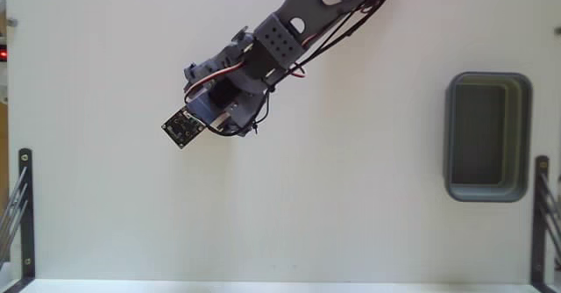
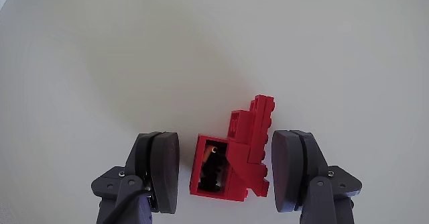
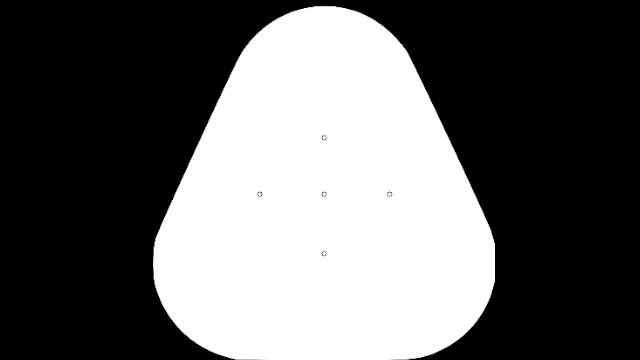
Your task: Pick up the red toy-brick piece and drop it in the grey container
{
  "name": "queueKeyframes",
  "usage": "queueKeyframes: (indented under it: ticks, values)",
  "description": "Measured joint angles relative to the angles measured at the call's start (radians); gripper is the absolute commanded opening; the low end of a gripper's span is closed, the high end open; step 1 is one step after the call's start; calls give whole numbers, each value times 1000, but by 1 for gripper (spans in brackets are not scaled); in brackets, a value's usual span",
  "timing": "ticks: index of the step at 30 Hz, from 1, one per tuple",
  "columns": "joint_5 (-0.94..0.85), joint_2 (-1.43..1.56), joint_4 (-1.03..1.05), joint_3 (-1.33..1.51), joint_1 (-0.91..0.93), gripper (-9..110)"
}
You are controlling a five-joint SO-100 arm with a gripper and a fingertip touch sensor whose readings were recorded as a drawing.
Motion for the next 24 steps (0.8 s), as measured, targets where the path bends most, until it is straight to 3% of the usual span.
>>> queueKeyframes:
  ticks: [24]
  values:
    - [0,0,0,0,0,75]
